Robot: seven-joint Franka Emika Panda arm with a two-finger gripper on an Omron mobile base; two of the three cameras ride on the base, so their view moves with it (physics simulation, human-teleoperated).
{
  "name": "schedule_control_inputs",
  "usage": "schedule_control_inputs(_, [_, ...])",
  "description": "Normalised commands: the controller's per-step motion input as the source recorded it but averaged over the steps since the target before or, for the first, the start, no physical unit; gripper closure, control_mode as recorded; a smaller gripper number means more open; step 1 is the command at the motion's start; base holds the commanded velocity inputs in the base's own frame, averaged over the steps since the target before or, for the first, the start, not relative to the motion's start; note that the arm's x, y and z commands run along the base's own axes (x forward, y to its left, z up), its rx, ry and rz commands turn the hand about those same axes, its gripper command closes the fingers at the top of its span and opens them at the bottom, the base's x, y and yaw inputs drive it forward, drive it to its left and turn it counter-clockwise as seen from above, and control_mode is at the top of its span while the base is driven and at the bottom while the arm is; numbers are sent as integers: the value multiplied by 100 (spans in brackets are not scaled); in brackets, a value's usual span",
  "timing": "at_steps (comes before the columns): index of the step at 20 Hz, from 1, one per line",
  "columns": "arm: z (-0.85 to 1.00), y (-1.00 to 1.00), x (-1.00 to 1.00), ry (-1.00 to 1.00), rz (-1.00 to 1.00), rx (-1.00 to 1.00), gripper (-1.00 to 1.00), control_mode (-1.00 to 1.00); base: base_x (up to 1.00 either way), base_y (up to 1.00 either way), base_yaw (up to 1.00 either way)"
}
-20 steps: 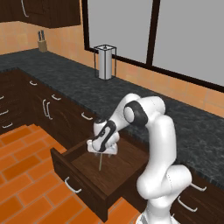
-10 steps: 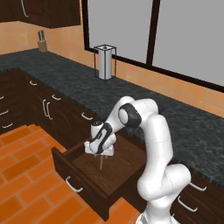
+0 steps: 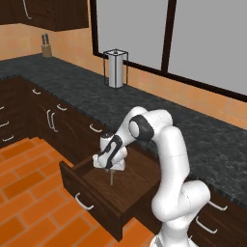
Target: Take a straw from the drawer in front and place it inside the glass cup on the dining counter.
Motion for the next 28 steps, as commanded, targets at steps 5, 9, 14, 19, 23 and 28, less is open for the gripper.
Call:
schedule_control_inputs(5, [-42, 0, -14, 0, 0, 0, 100, -100, 0, 0, 0])
schedule_control_inputs(9, [-5, 0, -41, -8, 0, 0, 100, -100, 0, 0, 0])
schedule_control_inputs(14, [40, -7, -64, -14, 0, 0, 100, -100, 0, 0, 0])
schedule_control_inputs(19, [100, -37, -49, -16, 0, 6, 100, -100, 0, 0, 0])
schedule_control_inputs(23, [100, -36, -6, -7, 0, 11, 100, -100, 0, 0, 0])
schedule_control_inputs(28, [100, -3, 17, 0, 0, 14, 100, -100, 0, 0, 0])
